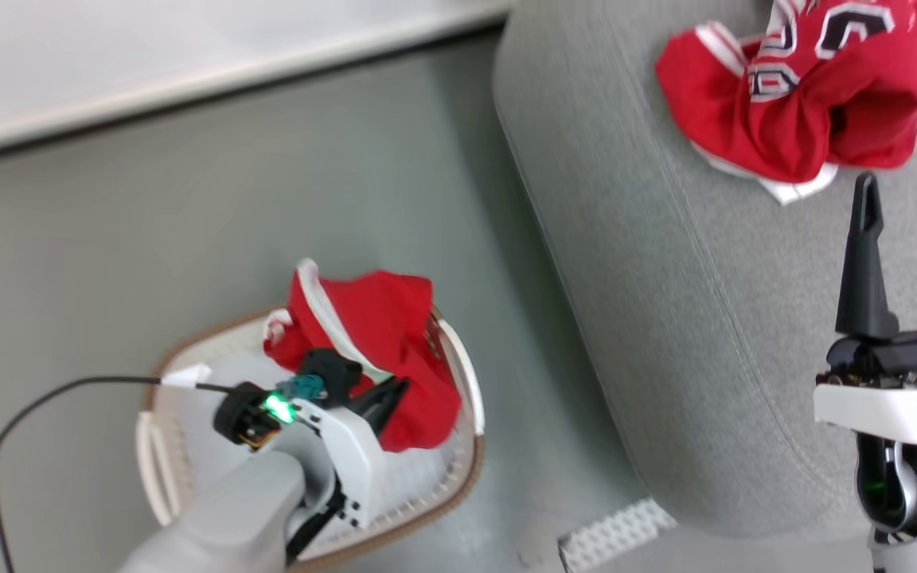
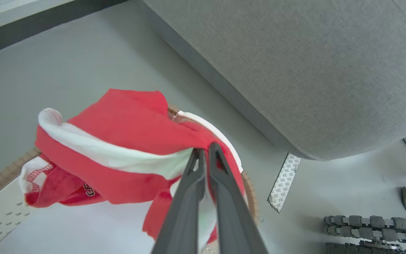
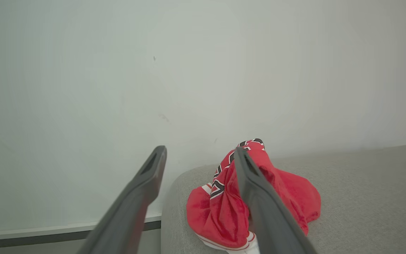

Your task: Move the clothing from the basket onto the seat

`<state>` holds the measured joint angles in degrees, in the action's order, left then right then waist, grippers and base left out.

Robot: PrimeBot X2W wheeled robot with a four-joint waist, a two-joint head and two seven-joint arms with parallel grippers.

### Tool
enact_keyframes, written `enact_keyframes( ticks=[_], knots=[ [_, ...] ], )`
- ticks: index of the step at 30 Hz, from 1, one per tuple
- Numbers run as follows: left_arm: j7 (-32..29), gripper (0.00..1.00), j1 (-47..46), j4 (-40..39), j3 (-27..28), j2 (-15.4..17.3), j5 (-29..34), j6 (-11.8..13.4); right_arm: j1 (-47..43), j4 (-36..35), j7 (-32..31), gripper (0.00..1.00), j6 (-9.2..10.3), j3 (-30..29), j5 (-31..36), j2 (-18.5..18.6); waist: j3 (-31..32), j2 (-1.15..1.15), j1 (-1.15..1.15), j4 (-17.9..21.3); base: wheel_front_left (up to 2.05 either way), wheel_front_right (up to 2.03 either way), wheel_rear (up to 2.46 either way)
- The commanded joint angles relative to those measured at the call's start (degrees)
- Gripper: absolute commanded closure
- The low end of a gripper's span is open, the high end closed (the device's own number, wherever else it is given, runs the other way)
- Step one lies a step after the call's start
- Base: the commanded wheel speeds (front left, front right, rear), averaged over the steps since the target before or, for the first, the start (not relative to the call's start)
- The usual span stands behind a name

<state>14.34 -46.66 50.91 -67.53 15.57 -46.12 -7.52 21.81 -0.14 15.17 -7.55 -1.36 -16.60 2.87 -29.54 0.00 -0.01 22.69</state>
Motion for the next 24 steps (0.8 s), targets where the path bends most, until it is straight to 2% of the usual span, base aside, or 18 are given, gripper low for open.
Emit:
enact_keyframes(
  ticks=[1,5,13,24],
  knots=[
    [0.4,1.0,1.1,-0.4,-0.2,-0.5,-0.6,0.1,-1.2,0.6,0.0,0.0,0.13,-0.4,0.7,0.0,5.0,0.0,0.01,-3.1,0.0,0.0,0.0],
    [0.8,1.0,1.8,-1.7,0.7,-2.0,-1.2,0.1,-2.4,2.2,0.0,0.0,0.13,-1.0,2.0,0.0,9.5,0.0,0.01,-5.0,0.0,0.0,0.0],
    [0.8,1.0,4.8,-9.4,7.6,-3.3,1.9,0.1,-5.4,5.4,0.0,0.0,0.13,-2.3,3.6,0.2,18.1,0.0,0.01,-9.2,0.0,0.0,0.0],
    [0.8,1.0,8.1,-19.1,15.9,-5.0,6.5,0.1,-10.1,10.8,0.0,0.0,0.13,0.4,0.4,3.1,27.7,0.0,0.01,-14.3,0.0,0.0,0.0]
  ],
)
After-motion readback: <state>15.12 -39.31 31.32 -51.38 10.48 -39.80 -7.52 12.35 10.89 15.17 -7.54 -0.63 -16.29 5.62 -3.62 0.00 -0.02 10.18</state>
